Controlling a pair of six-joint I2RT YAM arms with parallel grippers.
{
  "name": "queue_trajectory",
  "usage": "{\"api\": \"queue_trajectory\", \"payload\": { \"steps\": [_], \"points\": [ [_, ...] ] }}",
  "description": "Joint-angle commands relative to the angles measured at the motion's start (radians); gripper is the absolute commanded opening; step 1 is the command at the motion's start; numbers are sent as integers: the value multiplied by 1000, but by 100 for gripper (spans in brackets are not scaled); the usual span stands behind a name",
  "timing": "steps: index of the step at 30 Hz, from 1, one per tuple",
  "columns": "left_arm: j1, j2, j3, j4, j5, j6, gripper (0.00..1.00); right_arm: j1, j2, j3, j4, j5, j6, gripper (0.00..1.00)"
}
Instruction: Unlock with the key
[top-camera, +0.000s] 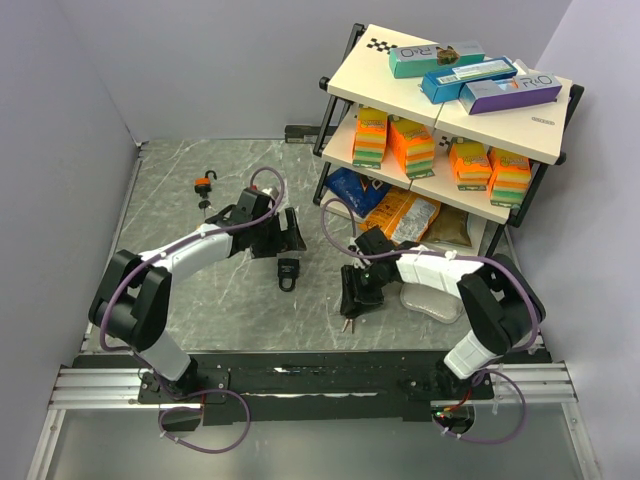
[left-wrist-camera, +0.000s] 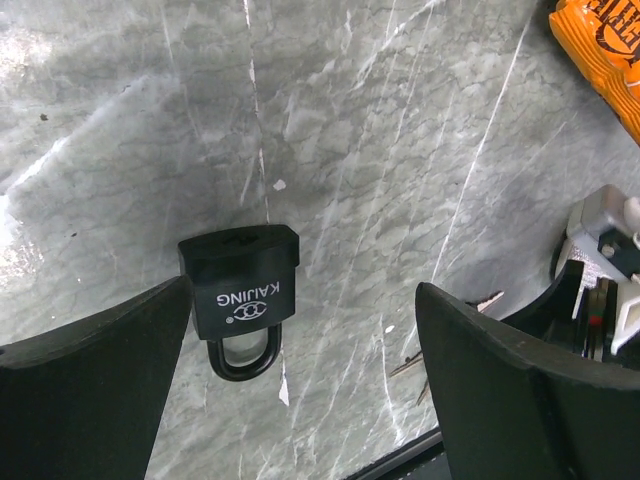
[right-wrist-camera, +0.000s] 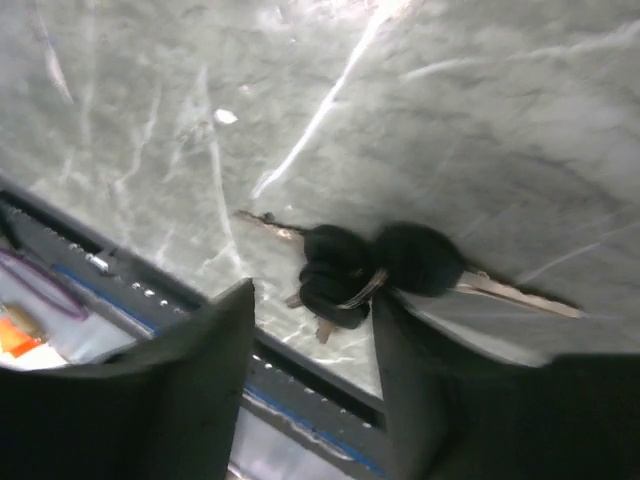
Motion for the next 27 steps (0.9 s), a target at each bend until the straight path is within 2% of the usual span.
{"api": "queue_trajectory", "payload": {
  "steps": [1,5,12,21,27],
  "points": [
    [-5,-46,37,1,-12,8,97,7,25,49,-38,99,-11,45],
    [-5,-65,36,16,-9,-5,97,5,28,68,-61,123,-29,32],
    [-5,-112,45,32,10,-9,97,4,36,136,-107,143,-83,1],
    [-7,-231,17,53,10,-43,97,-36,27,257,-156,99,-146,0],
    [-7,-351,-24,143,49,-144,96,-119,-21,331,-135,-45,-101,0]
  ]
}}
